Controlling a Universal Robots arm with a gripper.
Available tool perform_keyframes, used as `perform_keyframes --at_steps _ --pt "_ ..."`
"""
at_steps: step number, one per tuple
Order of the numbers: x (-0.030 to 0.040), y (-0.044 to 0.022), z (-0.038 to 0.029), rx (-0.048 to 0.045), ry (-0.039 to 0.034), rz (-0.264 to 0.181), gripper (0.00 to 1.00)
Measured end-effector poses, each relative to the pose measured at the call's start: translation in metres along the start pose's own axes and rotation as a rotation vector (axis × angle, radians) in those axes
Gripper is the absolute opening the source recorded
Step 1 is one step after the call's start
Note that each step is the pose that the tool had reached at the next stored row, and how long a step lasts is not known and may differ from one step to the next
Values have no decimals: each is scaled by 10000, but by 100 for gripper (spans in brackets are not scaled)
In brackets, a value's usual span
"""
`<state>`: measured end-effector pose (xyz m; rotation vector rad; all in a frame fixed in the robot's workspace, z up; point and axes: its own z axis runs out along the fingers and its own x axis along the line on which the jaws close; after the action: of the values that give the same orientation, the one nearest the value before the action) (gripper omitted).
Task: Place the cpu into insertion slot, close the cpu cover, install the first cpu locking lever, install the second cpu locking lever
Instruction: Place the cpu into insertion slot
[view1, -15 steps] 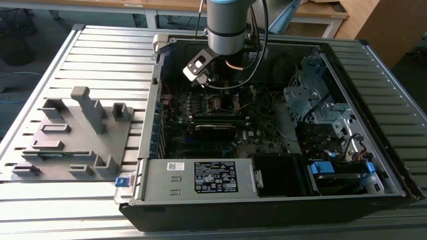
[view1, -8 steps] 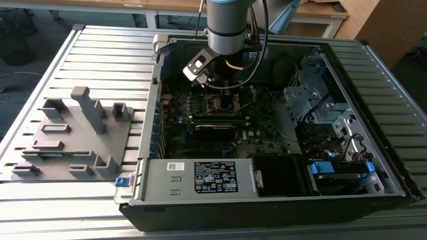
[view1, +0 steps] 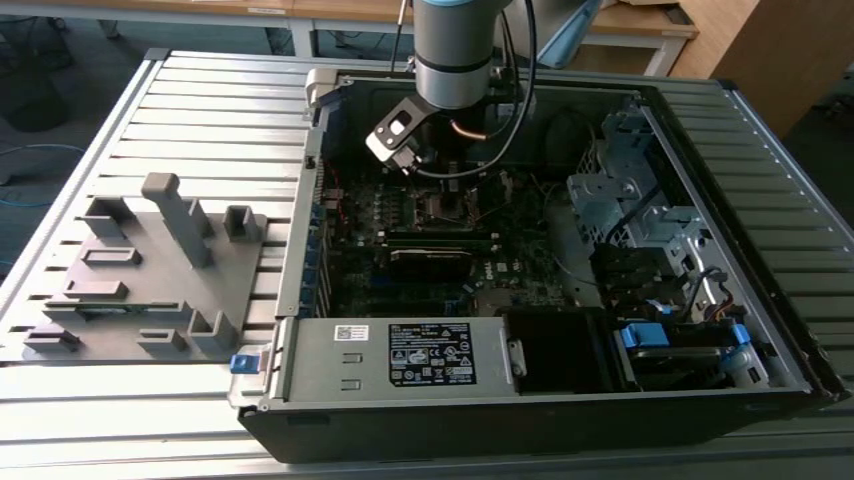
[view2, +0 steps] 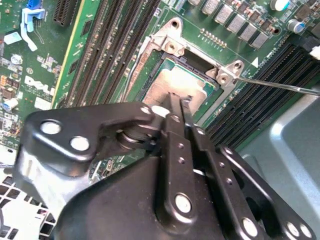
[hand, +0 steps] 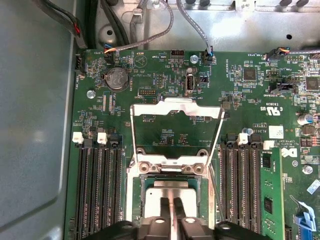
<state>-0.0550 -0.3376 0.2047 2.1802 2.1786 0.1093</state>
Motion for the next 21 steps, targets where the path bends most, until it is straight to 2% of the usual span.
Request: perform_keyframes --at_steps 2,5,6,9,10,21 --pt "0 0 -1 0 0 0 10" --pt "0 0 -3 0 0 0 10" --pt "0 1 -3 27 0 -2 10" --pt "0 5 1 432 -1 3 10" --pt "0 5 0 463 -3 4 10" --pt "0 16 2 469 0 5 10"
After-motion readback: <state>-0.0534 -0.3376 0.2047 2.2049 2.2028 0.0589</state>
